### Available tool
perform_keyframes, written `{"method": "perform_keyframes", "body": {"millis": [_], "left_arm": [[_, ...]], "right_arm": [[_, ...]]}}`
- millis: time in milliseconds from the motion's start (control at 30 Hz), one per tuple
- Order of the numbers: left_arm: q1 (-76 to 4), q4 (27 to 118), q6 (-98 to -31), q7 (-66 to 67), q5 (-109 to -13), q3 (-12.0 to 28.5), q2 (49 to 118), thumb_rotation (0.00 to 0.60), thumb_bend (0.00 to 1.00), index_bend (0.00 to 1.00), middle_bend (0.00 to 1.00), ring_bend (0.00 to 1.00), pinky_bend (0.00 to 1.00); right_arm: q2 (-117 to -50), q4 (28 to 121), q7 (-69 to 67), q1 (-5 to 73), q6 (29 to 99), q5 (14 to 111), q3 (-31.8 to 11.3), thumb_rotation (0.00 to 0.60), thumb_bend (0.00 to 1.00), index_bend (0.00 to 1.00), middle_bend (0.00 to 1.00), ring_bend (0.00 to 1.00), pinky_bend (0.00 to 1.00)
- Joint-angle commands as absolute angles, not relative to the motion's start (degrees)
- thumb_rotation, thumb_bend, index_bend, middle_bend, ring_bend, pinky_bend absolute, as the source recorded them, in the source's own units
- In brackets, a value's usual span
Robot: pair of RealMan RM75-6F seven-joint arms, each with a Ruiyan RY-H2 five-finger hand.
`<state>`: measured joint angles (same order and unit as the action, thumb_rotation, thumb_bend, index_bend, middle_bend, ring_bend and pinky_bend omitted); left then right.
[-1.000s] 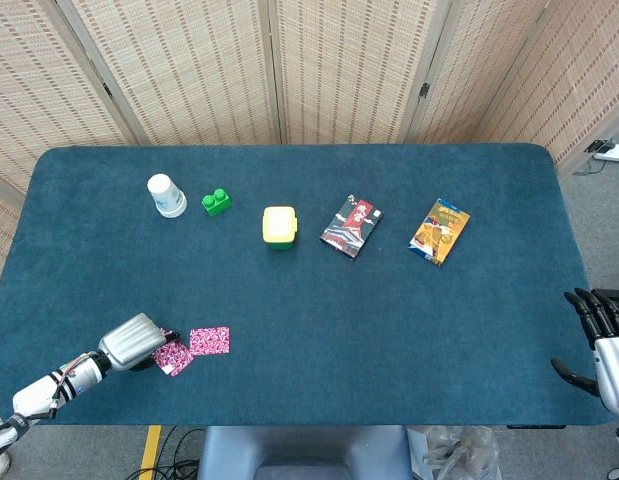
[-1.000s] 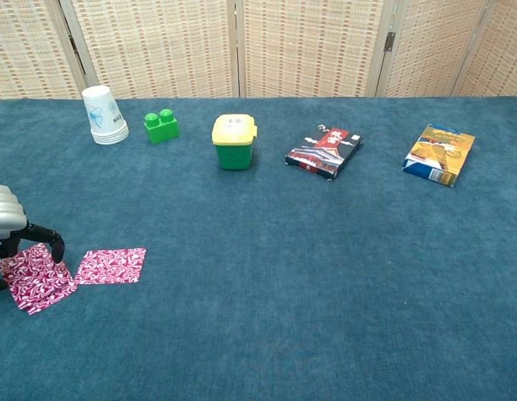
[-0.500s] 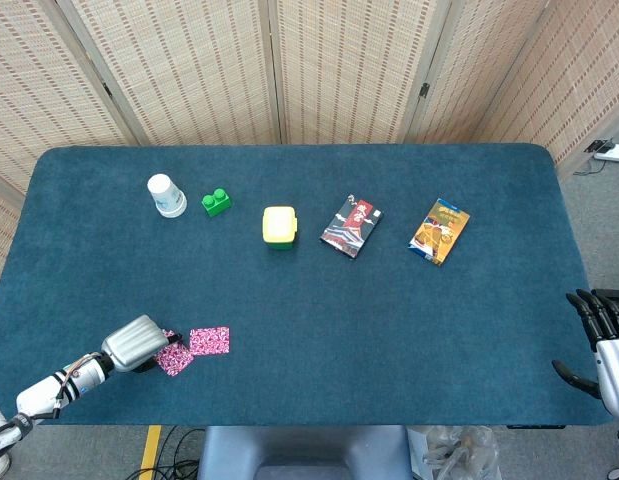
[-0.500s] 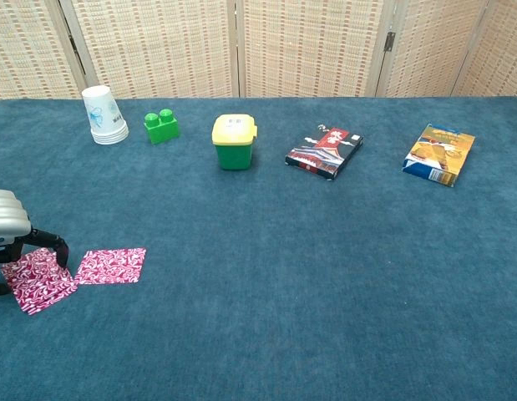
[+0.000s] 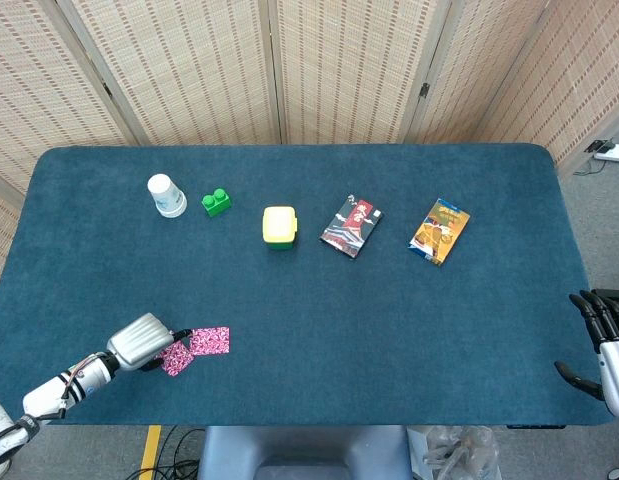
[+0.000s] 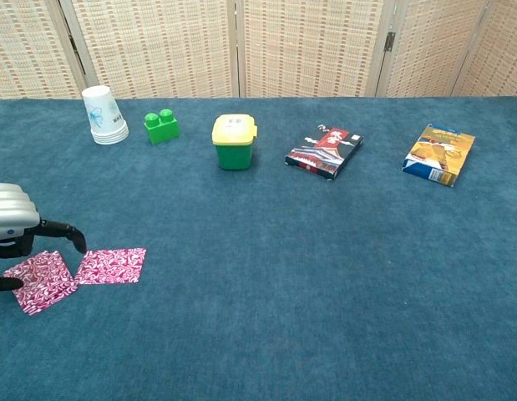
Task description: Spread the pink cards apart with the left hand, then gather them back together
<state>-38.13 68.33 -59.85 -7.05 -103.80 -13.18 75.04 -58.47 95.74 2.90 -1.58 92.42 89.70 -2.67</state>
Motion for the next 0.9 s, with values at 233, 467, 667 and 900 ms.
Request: {"method": "perform_keyframes", "body": {"millis": [233, 467, 667, 900], "left_arm": [[-36.7, 77.7, -58.4, -1.3, -95.6, -7.6, 76.2, 0.6, 0.32, 0.31, 0.99, 0.94, 1.0], [-36.9, 83.1, -53.5, 6.6, -88.4, -4.7, 77.7, 0.6, 0.32, 0.31, 1.0, 0.94, 1.0], [-37.3, 87.5, -49.6, 12.2, -81.1, -2.8, 77.7, 0.596, 0.32, 0.26, 1.0, 0.94, 1.0], [-37.9, 91.7, -46.6, 17.6, -73.7, -1.9, 76.9, 0.567, 0.32, 0.22, 1.0, 0.94, 1.0]], "right_arm": [[-58.4, 95.1, 2.1, -1.7, 92.5, 89.7, -2.7, 0.6, 0.18, 0.11, 0.15, 0.13, 0.18], [-58.5, 94.0, 0.7, -1.9, 92.4, 89.3, -2.7, 0.6, 0.18, 0.11, 0.15, 0.13, 0.18], [-58.7, 93.2, -0.1, -1.8, 92.1, 89.1, -2.7, 0.6, 0.18, 0.11, 0.15, 0.13, 0.18], [-58.8, 92.3, -1.1, -1.5, 91.6, 88.9, -2.9, 0.6, 0.18, 0.11, 0.15, 0.13, 0.18]]}}
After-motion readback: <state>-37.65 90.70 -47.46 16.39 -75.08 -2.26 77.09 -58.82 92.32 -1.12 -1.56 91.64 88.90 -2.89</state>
